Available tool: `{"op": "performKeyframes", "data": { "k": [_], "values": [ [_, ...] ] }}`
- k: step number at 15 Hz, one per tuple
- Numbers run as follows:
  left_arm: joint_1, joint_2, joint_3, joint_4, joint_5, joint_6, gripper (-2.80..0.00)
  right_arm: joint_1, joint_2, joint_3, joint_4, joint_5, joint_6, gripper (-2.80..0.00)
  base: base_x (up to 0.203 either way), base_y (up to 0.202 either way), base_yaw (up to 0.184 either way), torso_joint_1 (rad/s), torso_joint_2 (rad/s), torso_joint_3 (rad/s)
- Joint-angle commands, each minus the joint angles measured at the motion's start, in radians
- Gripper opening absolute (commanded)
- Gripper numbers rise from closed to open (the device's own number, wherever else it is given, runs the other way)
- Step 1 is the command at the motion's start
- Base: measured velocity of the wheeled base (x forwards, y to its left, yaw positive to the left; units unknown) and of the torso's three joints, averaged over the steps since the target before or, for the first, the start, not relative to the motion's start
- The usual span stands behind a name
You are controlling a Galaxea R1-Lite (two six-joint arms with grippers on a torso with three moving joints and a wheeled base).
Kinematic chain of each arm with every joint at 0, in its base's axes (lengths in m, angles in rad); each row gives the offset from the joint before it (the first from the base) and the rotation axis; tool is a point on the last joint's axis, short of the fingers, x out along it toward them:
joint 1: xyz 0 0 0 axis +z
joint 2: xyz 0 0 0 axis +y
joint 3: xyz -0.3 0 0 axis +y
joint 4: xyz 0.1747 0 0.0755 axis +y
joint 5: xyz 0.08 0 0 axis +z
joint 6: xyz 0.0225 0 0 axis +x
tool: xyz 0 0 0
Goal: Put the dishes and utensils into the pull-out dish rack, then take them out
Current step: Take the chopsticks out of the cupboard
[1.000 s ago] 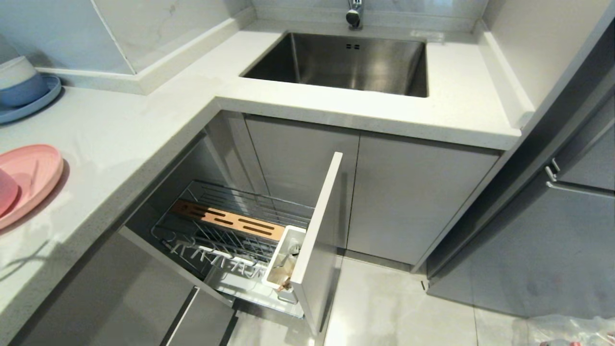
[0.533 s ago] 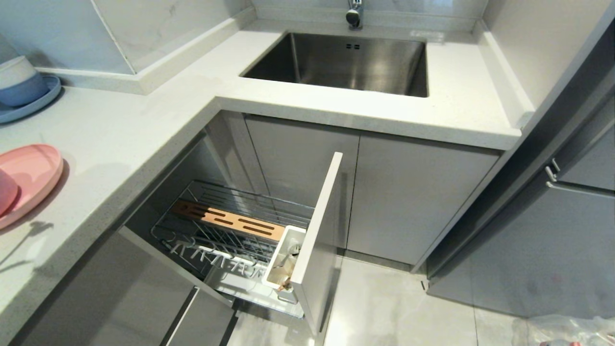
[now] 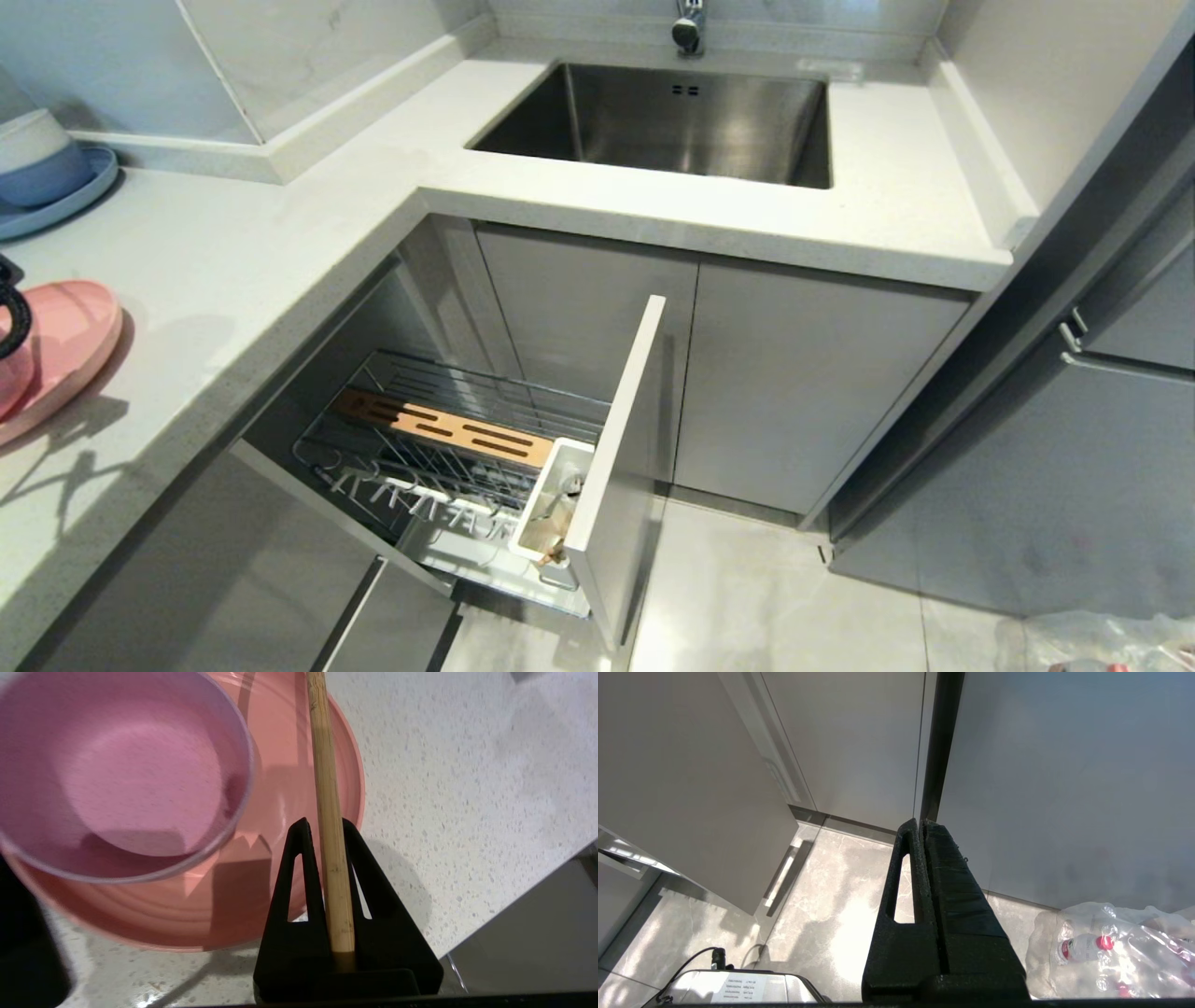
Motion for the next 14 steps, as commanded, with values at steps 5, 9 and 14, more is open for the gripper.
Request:
{"op": "performKeyframes", "data": {
  "k": [5, 9, 14],
  "values": [
    [0.012, 0.073, 0.002, -0.007, -0.043, -0.009, -2.80, 0.000, 0.000, 0.000, 0.000, 0.001, 0.000, -2.80, 0.000, 0.000, 0.000, 0.000, 0.00, 0.000],
    [0.035, 0.121, -0.015, -0.021, -0.051, -0.010, -2.80, 0.000, 0.000, 0.000, 0.000, 0.001, 0.000, -2.80, 0.000, 0.000, 0.000, 0.000, 0.00, 0.000],
    [0.041, 0.133, -0.017, -0.021, -0.051, -0.044, -2.80, 0.000, 0.000, 0.000, 0.000, 0.001, -0.001, -2.80, 0.000, 0.000, 0.000, 0.006, 0.00, 0.000]
  ]
}}
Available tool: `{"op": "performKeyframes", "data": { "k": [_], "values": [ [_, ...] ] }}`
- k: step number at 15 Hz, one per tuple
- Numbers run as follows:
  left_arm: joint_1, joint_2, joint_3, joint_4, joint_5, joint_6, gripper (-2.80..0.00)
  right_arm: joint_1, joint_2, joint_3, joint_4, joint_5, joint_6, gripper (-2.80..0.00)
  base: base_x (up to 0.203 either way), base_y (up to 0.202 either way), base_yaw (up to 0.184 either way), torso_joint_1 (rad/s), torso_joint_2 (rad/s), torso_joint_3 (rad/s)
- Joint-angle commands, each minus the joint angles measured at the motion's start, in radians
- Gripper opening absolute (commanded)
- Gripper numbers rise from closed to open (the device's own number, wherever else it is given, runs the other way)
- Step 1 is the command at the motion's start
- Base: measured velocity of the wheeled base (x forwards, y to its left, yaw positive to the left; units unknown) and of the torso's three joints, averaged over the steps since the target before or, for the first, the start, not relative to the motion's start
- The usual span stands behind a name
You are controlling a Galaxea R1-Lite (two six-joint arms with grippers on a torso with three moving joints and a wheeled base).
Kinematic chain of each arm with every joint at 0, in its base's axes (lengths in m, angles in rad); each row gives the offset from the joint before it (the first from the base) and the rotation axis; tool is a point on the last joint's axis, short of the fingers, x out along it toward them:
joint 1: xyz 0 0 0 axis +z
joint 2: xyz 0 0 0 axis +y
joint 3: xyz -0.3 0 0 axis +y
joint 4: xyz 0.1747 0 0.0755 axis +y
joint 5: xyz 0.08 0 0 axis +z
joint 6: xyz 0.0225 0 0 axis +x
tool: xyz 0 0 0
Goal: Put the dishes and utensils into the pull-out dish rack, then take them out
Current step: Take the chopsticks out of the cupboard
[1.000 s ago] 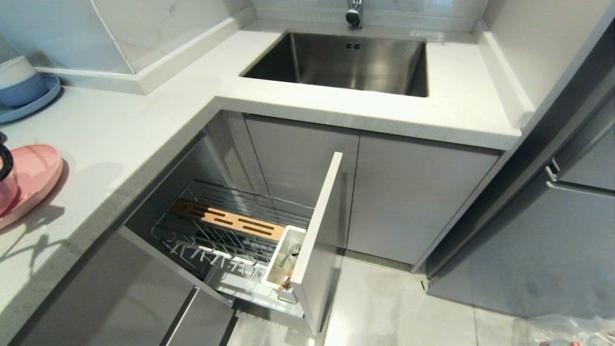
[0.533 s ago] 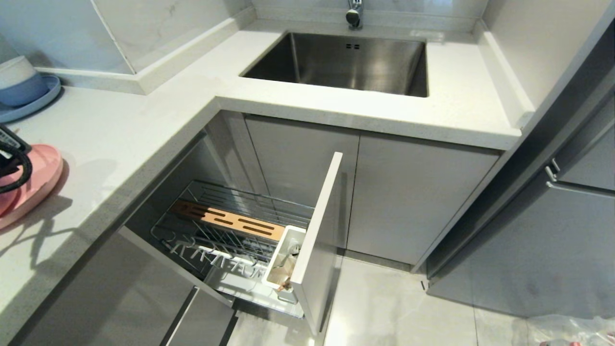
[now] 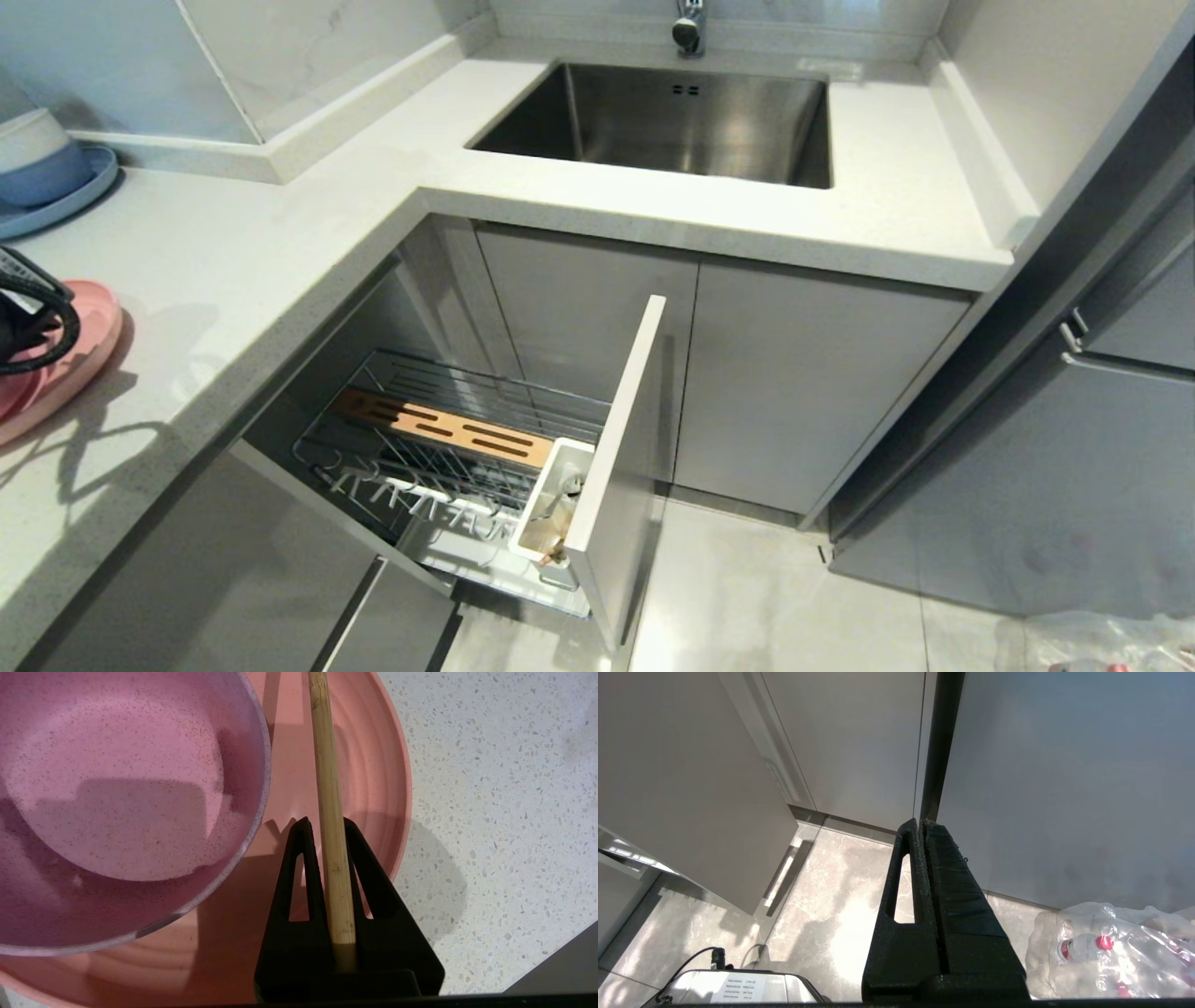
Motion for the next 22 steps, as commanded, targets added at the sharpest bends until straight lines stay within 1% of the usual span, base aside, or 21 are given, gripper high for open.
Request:
{"op": "performKeyframes", "data": {
  "k": [1, 3, 6, 9, 12, 22],
  "values": [
    [0.001, 0.003, 0.004, 0.001, 0.002, -0.009, -2.80, 0.000, 0.000, 0.000, 0.000, 0.000, 0.000, -2.80, 0.000, 0.000, 0.000, 0.000, 0.00, 0.000],
    [0.001, 0.000, 0.011, -0.012, 0.003, -0.026, -2.80, 0.000, 0.000, 0.000, 0.000, 0.001, -0.001, -2.80, 0.000, 0.000, 0.000, 0.000, 0.00, 0.000],
    [0.001, -0.004, 0.073, -0.110, 0.046, -0.024, -2.80, 0.000, 0.000, 0.000, 0.000, 0.000, -0.001, -2.80, 0.000, 0.000, 0.000, 0.000, 0.00, 0.000],
    [0.000, -0.014, 0.137, -0.199, 0.052, -0.019, -2.80, 0.000, 0.000, 0.000, 0.000, 0.001, -0.001, -2.80, 0.000, 0.000, 0.000, 0.000, 0.00, 0.000],
    [-0.001, -0.027, 0.170, -0.212, 0.051, -0.022, -2.80, 0.000, 0.000, 0.000, 0.000, 0.001, -0.001, -2.80, 0.000, 0.000, 0.000, 0.000, 0.00, 0.000],
    [-0.001, -0.040, 0.189, -0.208, 0.048, -0.026, -2.80, 0.000, 0.000, 0.000, 0.000, 0.001, -0.001, -2.80, 0.000, 0.000, 0.000, 0.000, 0.00, 0.000]
  ]
}}
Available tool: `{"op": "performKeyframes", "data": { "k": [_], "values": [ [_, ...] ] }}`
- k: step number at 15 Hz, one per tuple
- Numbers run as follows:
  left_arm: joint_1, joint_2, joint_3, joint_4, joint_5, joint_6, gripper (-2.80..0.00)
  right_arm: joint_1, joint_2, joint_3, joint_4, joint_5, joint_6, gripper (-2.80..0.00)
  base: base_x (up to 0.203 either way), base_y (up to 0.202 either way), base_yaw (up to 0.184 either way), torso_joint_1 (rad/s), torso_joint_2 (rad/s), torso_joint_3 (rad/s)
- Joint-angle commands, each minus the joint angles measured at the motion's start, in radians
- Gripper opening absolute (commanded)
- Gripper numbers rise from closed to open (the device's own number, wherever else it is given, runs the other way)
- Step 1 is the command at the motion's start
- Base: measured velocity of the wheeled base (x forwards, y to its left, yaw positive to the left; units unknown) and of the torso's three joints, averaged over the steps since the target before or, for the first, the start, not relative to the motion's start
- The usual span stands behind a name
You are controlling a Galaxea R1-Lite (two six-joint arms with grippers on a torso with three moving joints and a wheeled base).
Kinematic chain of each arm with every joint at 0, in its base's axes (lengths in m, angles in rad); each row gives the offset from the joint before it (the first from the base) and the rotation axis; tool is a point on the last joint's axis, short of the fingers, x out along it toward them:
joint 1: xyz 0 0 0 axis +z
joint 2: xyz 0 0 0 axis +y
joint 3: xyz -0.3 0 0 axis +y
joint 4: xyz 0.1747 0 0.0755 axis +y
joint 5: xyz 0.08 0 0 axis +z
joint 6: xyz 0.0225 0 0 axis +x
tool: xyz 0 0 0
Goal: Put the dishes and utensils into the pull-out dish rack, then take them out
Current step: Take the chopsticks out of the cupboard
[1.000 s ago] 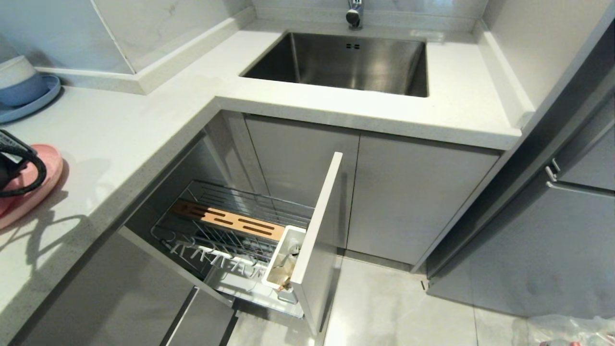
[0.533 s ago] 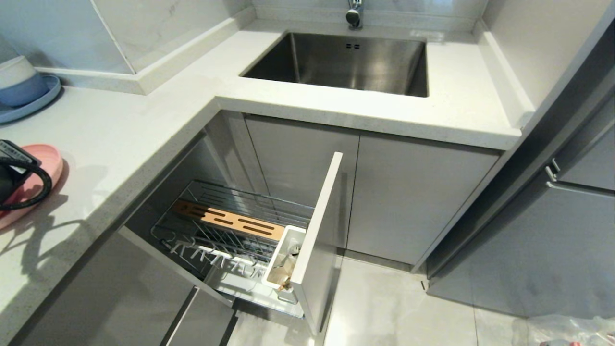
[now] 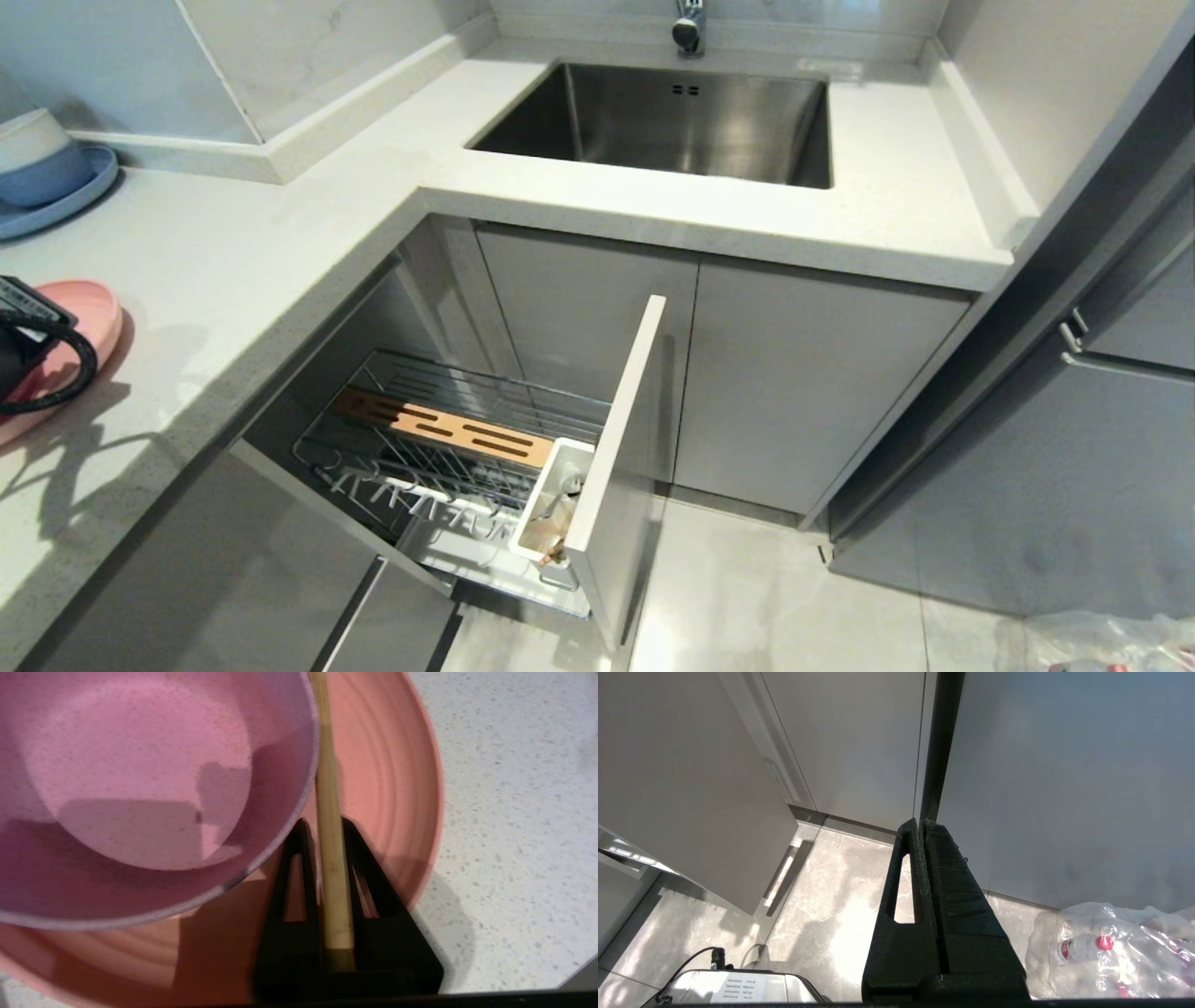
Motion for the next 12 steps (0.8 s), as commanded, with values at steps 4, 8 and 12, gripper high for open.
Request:
{"op": "performKeyframes", "data": {
  "k": [4, 8, 12],
  "values": [
    [0.001, -0.001, -0.004, -0.002, -0.002, -0.004, 0.00, 0.000, 0.000, 0.000, 0.000, 0.000, 0.000, -2.80, 0.000, 0.000, 0.000, 0.000, 0.00, 0.000],
    [-0.002, -0.012, -0.008, 0.003, -0.006, -0.006, 0.00, 0.000, 0.000, 0.000, 0.000, 0.000, -0.001, -2.80, 0.000, 0.000, 0.000, 0.000, 0.00, 0.000],
    [-0.027, -0.035, -0.007, 0.009, -0.008, -0.006, 0.00, 0.000, 0.000, 0.000, 0.000, 0.000, -0.001, -2.80, 0.000, 0.000, 0.000, 0.000, 0.00, 0.000]
  ]
}}
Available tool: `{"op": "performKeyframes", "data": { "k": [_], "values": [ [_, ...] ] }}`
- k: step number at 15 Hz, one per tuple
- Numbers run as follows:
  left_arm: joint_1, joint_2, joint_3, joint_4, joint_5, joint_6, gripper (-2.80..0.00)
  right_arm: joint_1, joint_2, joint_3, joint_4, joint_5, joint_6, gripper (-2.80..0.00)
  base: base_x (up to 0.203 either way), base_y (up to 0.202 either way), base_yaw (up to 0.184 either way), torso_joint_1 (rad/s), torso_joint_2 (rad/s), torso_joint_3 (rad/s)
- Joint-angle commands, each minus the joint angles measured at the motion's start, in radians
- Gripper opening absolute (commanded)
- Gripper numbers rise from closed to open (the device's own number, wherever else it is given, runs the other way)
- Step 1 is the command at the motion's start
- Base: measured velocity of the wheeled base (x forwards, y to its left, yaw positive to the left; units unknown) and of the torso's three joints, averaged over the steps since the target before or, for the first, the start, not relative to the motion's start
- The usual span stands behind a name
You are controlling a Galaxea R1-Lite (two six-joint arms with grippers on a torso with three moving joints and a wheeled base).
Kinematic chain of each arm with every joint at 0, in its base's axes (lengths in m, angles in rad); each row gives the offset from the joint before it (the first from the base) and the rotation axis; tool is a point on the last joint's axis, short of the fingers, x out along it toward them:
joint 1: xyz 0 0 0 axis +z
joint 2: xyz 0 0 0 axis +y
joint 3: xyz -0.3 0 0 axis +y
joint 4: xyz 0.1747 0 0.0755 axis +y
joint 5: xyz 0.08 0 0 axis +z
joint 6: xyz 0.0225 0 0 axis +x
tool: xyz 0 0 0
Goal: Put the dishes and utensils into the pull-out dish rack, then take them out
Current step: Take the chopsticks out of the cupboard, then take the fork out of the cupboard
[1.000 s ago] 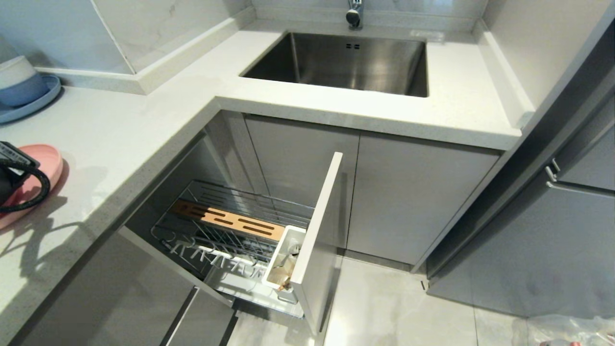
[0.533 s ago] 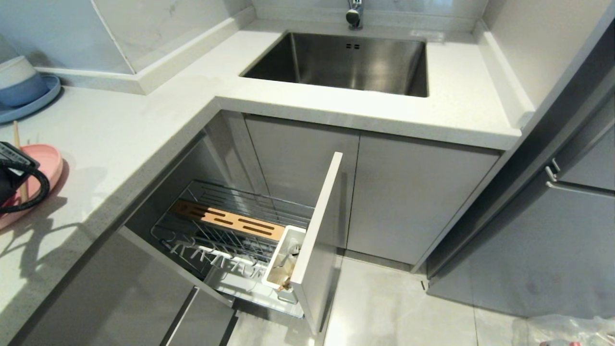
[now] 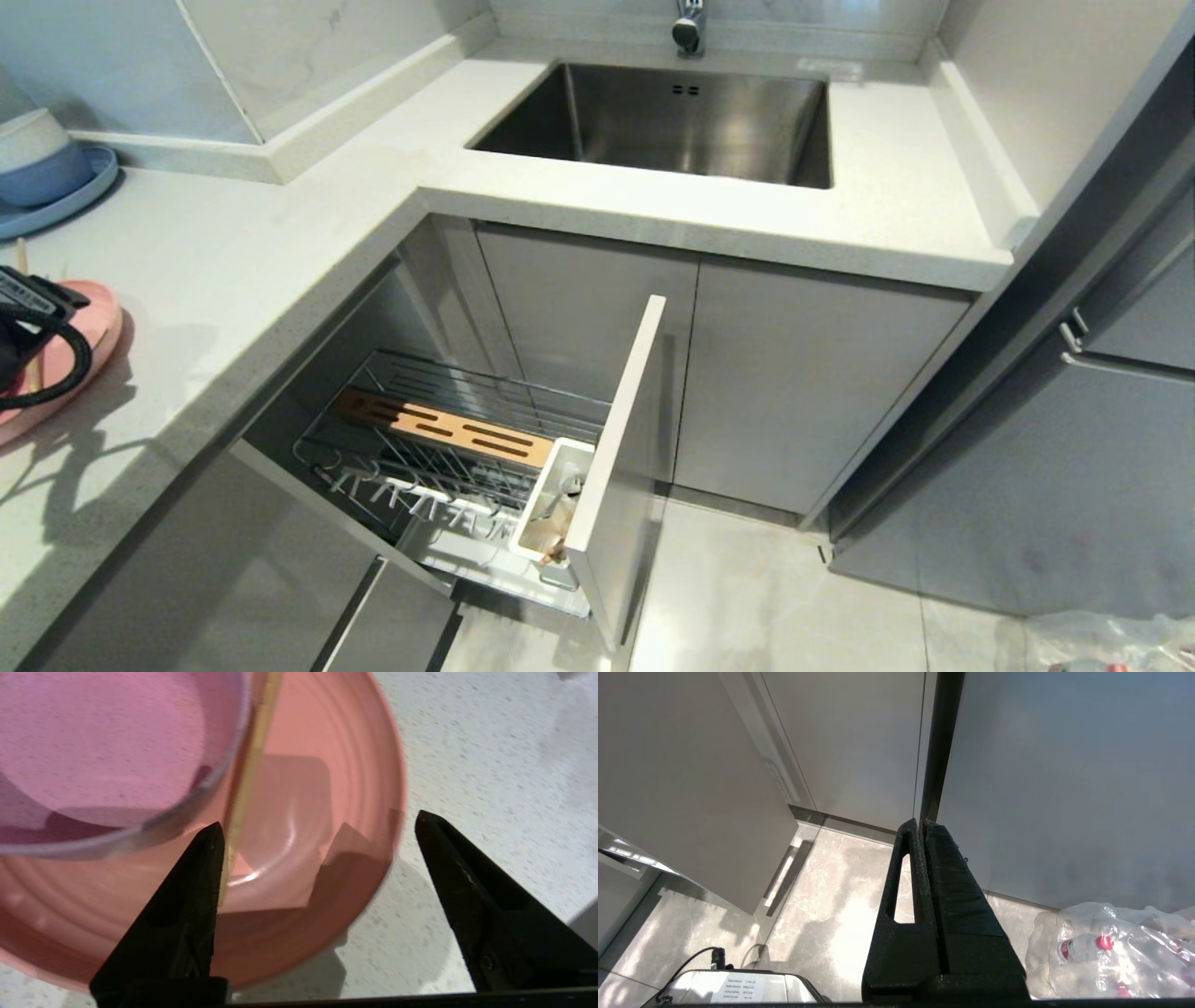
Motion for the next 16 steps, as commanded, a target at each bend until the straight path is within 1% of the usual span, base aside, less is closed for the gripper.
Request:
{"op": "performKeyframes", "data": {
  "k": [1, 5, 6, 8, 10, 12, 14, 16],
  "values": [
    [-0.017, -0.019, 0.001, 0.000, 0.002, -0.003, 0.00, 0.000, 0.000, 0.000, 0.000, 0.000, 0.000, -2.80, 0.000, 0.000, 0.000, 0.000, 0.00, 0.000],
    [-0.069, -0.085, 0.000, 0.001, 0.006, 0.006, 0.00, 0.000, 0.000, 0.000, 0.000, 0.000, 0.000, -2.80, 0.000, 0.000, 0.000, 0.000, 0.00, 0.000],
    [-0.084, -0.112, 0.001, 0.005, 0.008, 0.023, -2.80, 0.000, 0.000, 0.000, 0.000, 0.000, 0.000, -2.80, 0.000, 0.000, 0.000, 0.000, 0.00, 0.000],
    [-0.118, -0.162, 0.000, 0.005, 0.010, 0.095, -2.80, 0.000, 0.000, 0.000, 0.000, 0.000, 0.000, -2.80, 0.000, 0.000, 0.000, 0.000, 0.00, 0.000],
    [-0.195, -0.201, -0.045, -0.004, 0.029, 0.151, -2.80, 0.000, 0.000, 0.000, 0.000, 0.000, -0.001, -2.80, 0.000, 0.000, 0.000, 0.000, 0.00, 0.000],
    [-0.290, -0.220, -0.109, -0.005, 0.039, 0.241, -2.80, 0.000, 0.000, 0.000, 0.000, 0.000, 0.000, -2.80, 0.000, 0.000, 0.000, 0.000, 0.00, 0.000],
    [-0.398, -0.223, -0.143, -0.011, 0.039, 0.422, -2.80, 0.000, 0.000, 0.000, 0.000, 0.000, -0.001, -2.80, 0.000, 0.000, 0.000, 0.000, 0.00, 0.000],
    [-0.506, -0.215, -0.164, -0.027, 0.040, 0.530, -2.80, 0.000, 0.000, 0.000, 0.000, -0.001, -0.001, -2.80, 0.000, 0.000, 0.000, 0.000, 0.00, 0.000]
  ]
}}
